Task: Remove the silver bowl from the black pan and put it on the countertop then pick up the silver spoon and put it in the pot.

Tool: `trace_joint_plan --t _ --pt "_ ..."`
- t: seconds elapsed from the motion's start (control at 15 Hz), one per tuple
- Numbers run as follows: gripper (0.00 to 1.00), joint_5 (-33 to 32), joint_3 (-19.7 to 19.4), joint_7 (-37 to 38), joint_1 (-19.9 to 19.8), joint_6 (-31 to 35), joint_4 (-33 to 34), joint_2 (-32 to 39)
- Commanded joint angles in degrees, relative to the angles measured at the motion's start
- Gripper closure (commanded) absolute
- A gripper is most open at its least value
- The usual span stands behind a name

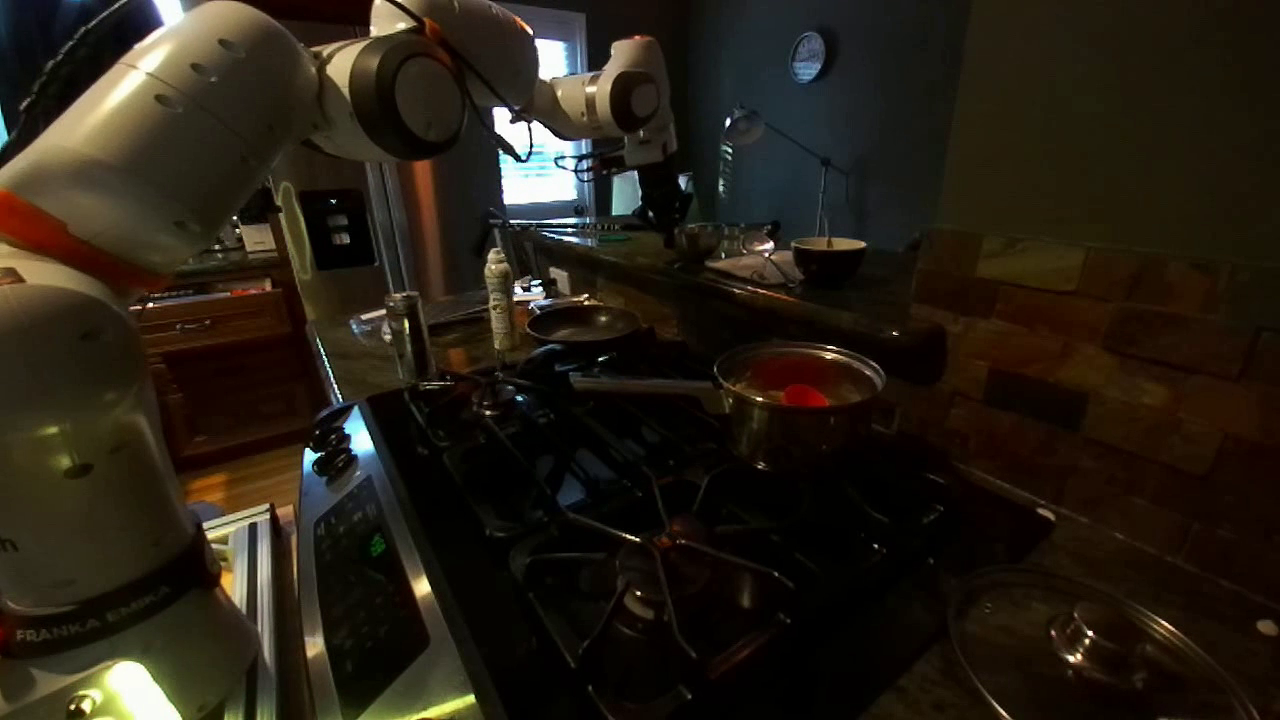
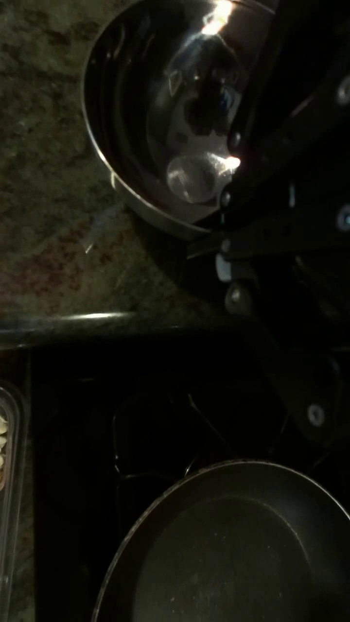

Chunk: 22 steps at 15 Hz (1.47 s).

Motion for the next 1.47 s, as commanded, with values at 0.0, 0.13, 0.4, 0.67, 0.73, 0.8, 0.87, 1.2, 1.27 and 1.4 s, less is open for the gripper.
trace_joint_plan --t 0.0,0.13,0.4,0.67,0.73,0.8,0.87,1.2,1.27,1.4 --pt "0.74 2.7 1.4 -0.4 -1.0 -1.9 1.6 1.3" --pt "0.64 3.1 1.2 -0.3 -1.1 -2.1 1.7 1.1" --pt "0.34 2.6 0.6 -0.6 -1.4 -1.5 0.9 -1.0" --pt "0.05 2.6 0.7 -4.2 -2.9 -0.9 -0.6 -5.9" --pt "0.00 2.5 0.8 -5.9 -3.3 -1.1 -0.9 -7.1" --pt "0.00 1.9 0.4 -7.3 -3.8 -1.2 -1.6 -8.5" --pt "0.00 0.4 -0.8 -7.5 -3.7 -0.8 -2.0 -9.5" --pt "0.00 -11.1 -9.5 -3.8 -4.3 -0.1 -5.0 -10.4" --pt "0.00 -8.1 -7.2 -6.2 -4.5 -0.4 -1.4 -9.3" --pt "0.00 -9.4 -9.0 -6.0 -5.2 -0.4 -2.8 -9.2"
